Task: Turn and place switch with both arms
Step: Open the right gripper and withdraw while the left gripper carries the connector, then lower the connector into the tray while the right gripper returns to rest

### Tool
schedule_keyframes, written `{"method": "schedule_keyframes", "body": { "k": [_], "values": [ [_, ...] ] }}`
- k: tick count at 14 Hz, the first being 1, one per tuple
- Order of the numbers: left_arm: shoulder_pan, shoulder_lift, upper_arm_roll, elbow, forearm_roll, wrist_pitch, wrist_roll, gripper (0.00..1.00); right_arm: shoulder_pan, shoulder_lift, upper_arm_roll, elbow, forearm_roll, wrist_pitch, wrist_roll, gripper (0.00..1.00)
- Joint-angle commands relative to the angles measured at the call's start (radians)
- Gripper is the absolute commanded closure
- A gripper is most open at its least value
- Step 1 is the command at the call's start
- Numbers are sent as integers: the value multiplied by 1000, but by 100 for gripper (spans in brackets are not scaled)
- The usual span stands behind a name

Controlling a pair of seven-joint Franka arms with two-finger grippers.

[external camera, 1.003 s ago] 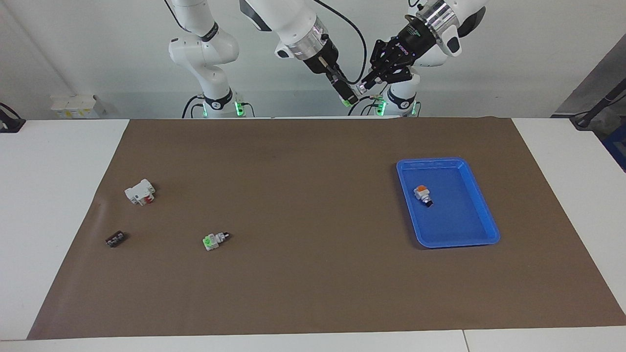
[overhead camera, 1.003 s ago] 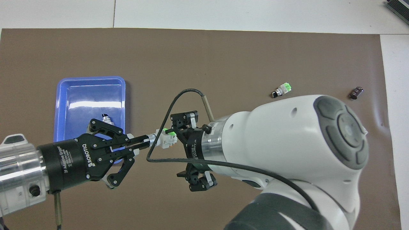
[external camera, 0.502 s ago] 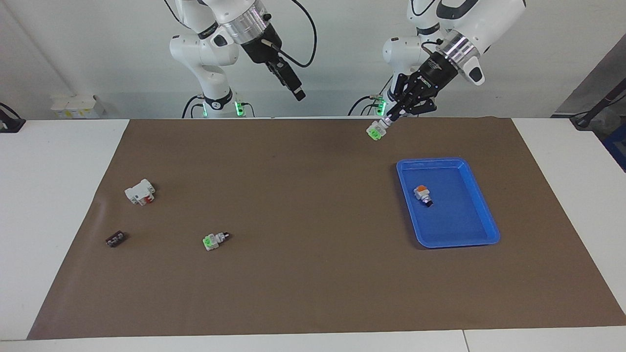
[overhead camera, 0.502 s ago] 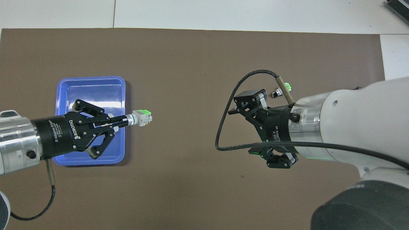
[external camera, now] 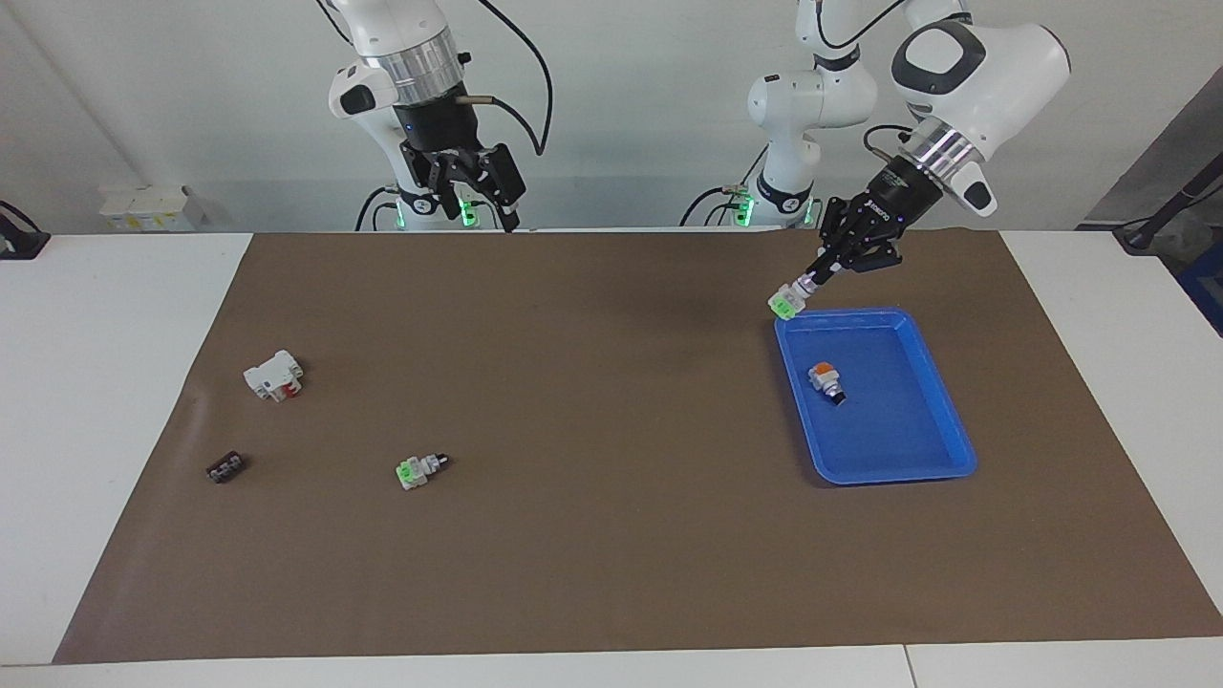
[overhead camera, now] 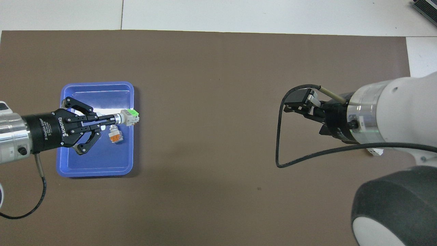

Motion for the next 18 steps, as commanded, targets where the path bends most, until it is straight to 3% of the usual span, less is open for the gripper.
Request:
{"method": "schedule_keyframes", "body": {
  "k": [1, 3, 6, 13, 15, 18],
  "values": [
    [-1, 107, 29, 49, 45, 30, 108, 100, -13, 14, 13, -16, -96, -3, -102, 0],
    [-1, 207, 58, 126, 127, -2, 195, 100, -33, 46, 13, -17, -162, 16, -187, 0],
    [1, 305, 96, 210, 166, -65, 413, 100, -59, 121, 13, -74, -215, 157, -233, 0],
    [13, 380, 133, 252, 240, -82, 607, 100, -48, 417, 14, -81, -459, 437, -147, 0],
    [27, 396, 133, 253, 298, -110, 703, 100, -53, 424, 14, -80, -512, 418, -173, 0],
    [59, 388, 136, 247, 298, -197, 896, 100, -113, 428, 16, -71, -505, 419, -381, 0]
  ]
}}
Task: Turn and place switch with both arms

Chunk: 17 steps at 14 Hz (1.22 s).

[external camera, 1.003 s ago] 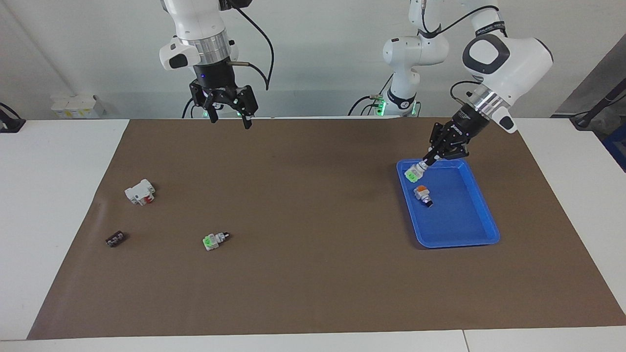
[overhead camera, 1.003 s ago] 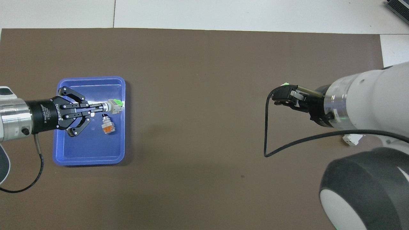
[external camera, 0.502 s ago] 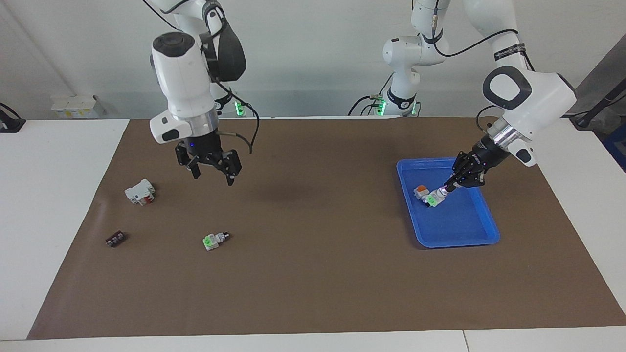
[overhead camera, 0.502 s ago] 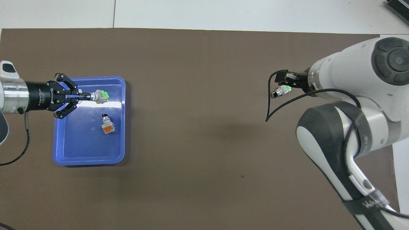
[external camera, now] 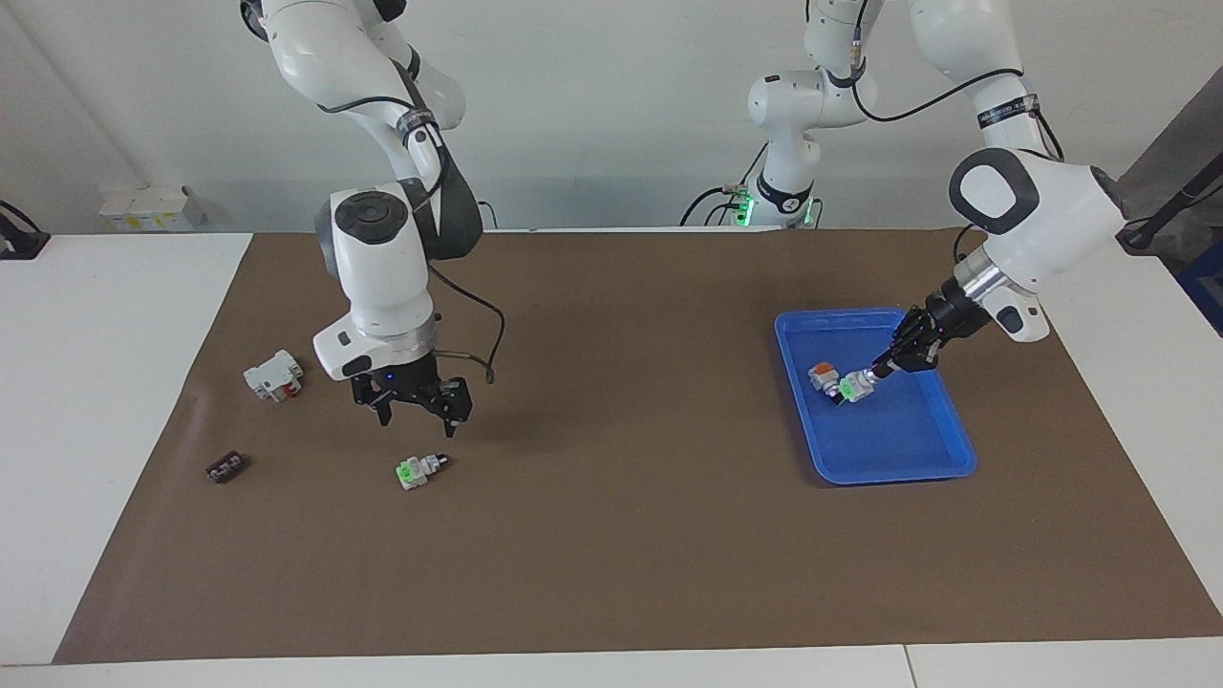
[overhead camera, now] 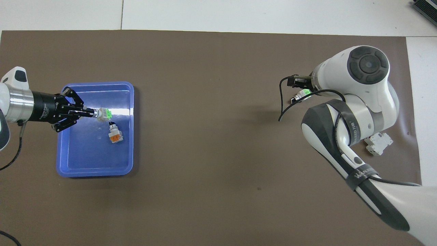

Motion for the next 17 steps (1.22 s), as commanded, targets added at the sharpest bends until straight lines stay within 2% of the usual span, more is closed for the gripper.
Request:
{"method": "schedule_keyframes", "body": {
  "k": [1, 3, 5, 6, 10, 12, 15, 16, 17],
  "values": [
    [27, -1, 9, 17, 24, -100, 137, 100, -73, -8, 17, 17, 8, -18, -135, 0],
    [36, -14, 51, 15, 26, -225, 252, 100, -94, -32, 19, 55, 65, -82, -152, 0],
    [36, -28, 91, 14, 76, -356, 446, 100, -94, -55, 19, 139, 103, -220, -159, 0],
    [36, -30, 95, 14, 96, -376, 506, 100, -96, -83, 19, 159, 122, -280, -159, 0],
    [34, -36, 95, -14, 99, -365, 661, 100, -125, -230, 16, 166, 197, -437, -159, 0],
    [34, -36, 95, -29, 98, -375, 819, 100, -126, -263, 10, 195, 215, -516, -162, 0],
    [27, -13, 95, -32, 102, -352, 965, 100, -134, -272, 7, 291, 234, -656, -162, 0],
    [28, -2, 95, -35, 105, -333, 1028, 100, -114, -292, -9, 293, 234, -685, -159, 0],
    [30, 5, 93, -32, 105, -324, 1039, 100, -52, -305, -73, 287, 237, -696, -158, 0]
  ]
}}
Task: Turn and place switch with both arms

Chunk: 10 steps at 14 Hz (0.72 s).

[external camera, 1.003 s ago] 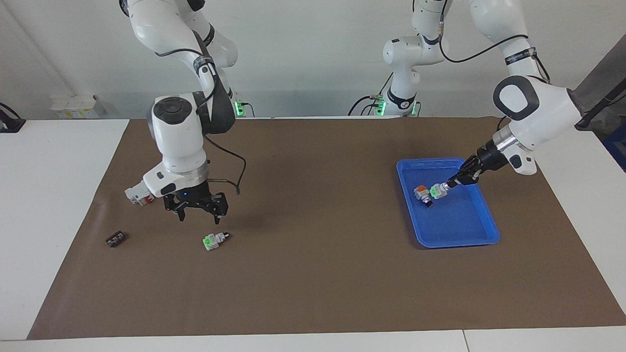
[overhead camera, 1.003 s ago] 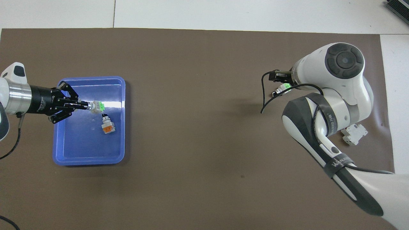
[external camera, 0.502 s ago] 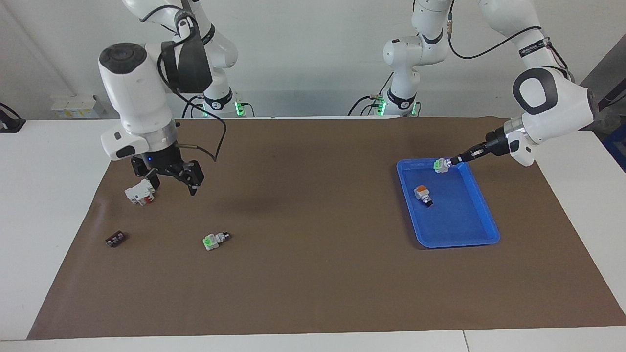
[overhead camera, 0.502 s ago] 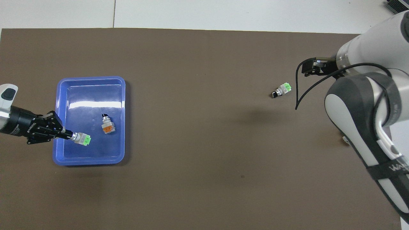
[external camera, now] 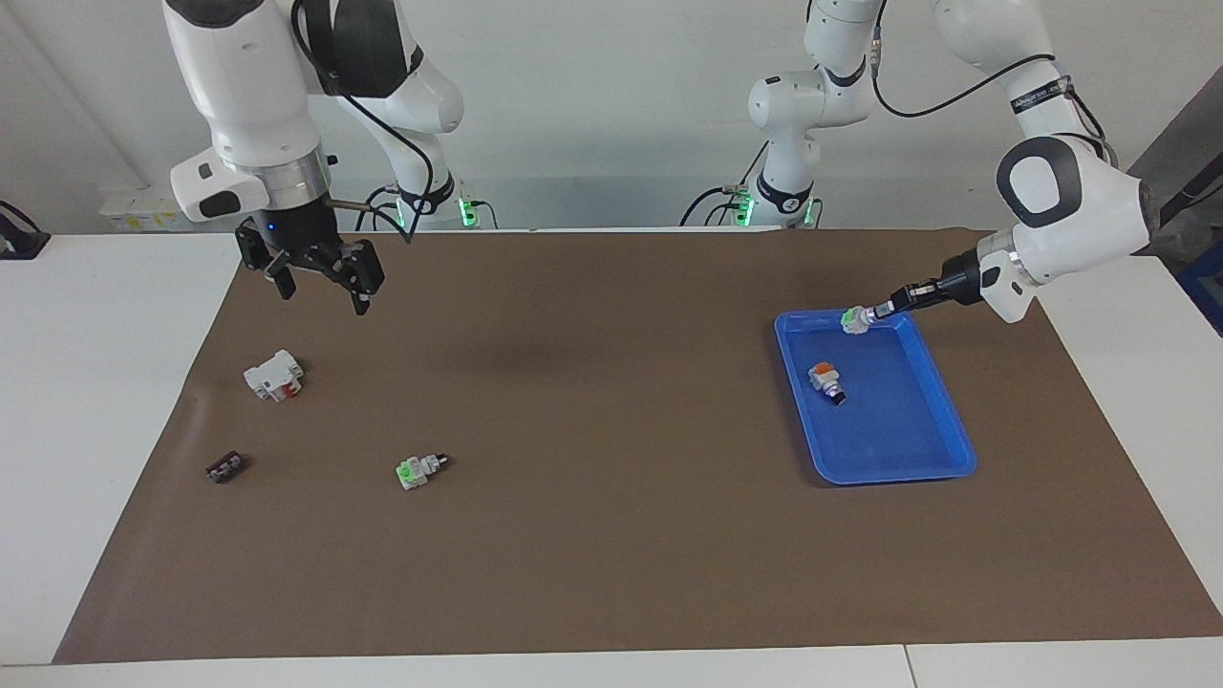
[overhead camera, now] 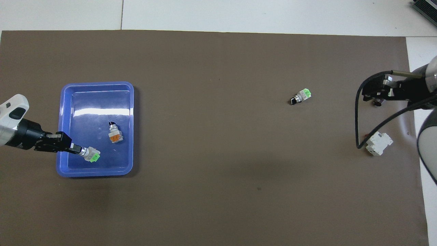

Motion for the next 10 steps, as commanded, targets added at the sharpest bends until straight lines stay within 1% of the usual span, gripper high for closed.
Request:
{"method": "schedule_keyframes", "body": {
  "k": [1, 2, 3, 4, 5, 6, 7, 10],
  "values": [
    [-6, 35, -1, 3, 21, 45, 67, 100, 129, -28, -155, -5, 52, -37, -20, 0],
    [-11, 60, -3, 15, 20, 59, 67, 100, 201, -40, -247, -17, 93, -46, -26, 0],
    [-11, 87, -4, 28, 20, 55, 70, 100, 283, -49, -357, -40, 145, -54, -29, 0],
    [-9, 100, -7, 40, 12, 45, 70, 100, 372, -54, -465, -45, 161, -46, -42, 0],
    [-11, 113, -12, 46, 6, 48, 70, 100, 409, -50, -525, -42, 156, -34, -99, 0],
    [-17, 129, -16, 60, 3, 55, 69, 100, 403, -43, -530, -36, 145, -22, -183, 0],
    [-18, 141, -18, 78, 2, 47, 70, 100, 379, -39, -524, -30, 133, -17, -229, 0],
    [-34, 152, -20, 82, 0, 48, 69, 100, 353, -45, -487, -33, 125, -32, -236, 0]
  ]
}}
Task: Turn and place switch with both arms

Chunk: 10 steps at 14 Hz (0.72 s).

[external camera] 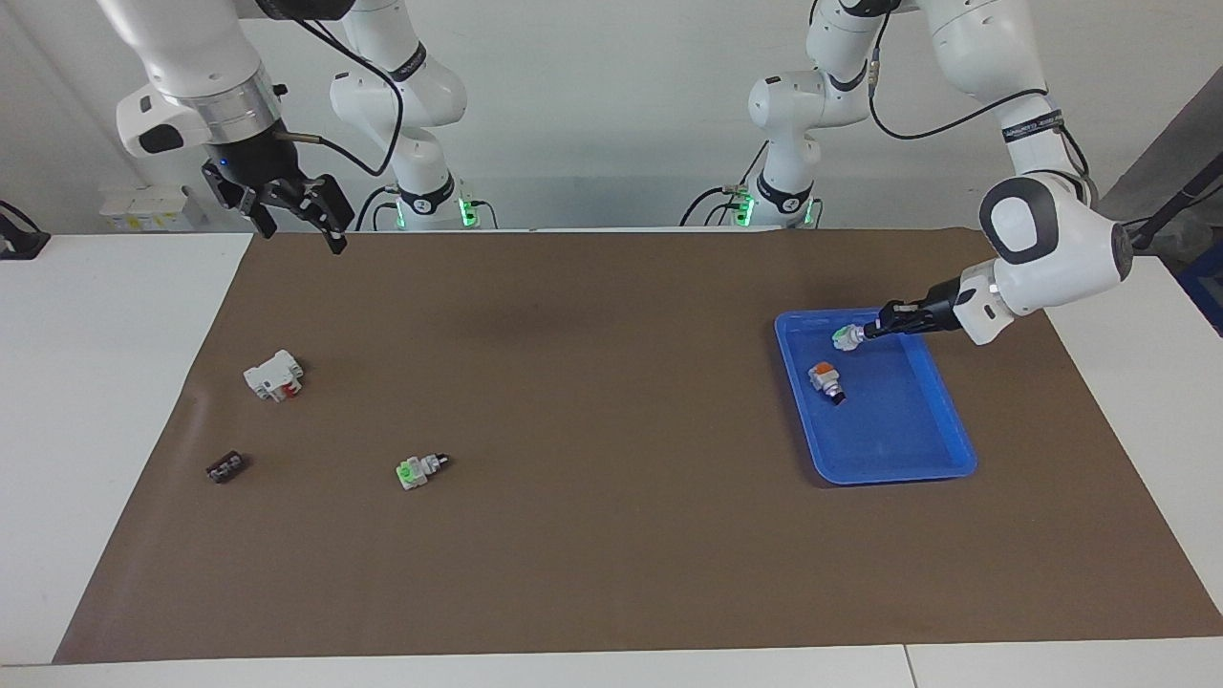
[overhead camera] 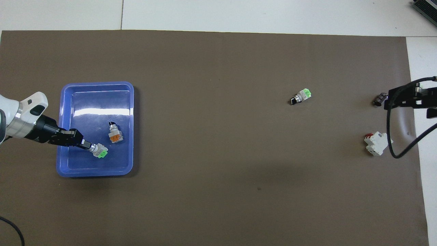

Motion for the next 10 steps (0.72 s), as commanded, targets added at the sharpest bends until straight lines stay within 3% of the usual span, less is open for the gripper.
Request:
{"method": "schedule_keyframes", "body": {
  "k": [1, 3, 6, 7, 9, 10],
  "values": [
    [-26, 18, 7, 23, 1, 6, 11, 100, -38, -27, 53, -34, 0, 4, -27, 0],
    [-34, 18, 5, 24, 1, 5, 12, 100, -49, -73, 75, -97, 0, -10, -18, 0],
    [-46, 18, 4, 27, 1, 5, 12, 100, -52, -72, 75, -100, 10, 33, -6, 0],
    [-48, 18, 4, 24, 1, 9, 12, 61, -53, -75, 75, -102, 14, 27, 6, 0],
    [-54, 10, 4, 30, 12, 42, 18, 54, -55, -60, 77, -76, 8, 17, 3, 0],
    [-54, 3, 5, 32, 13, 46, 20, 44, -64, -32, 77, -39, 12, -21, 3, 0]
  ]
}}
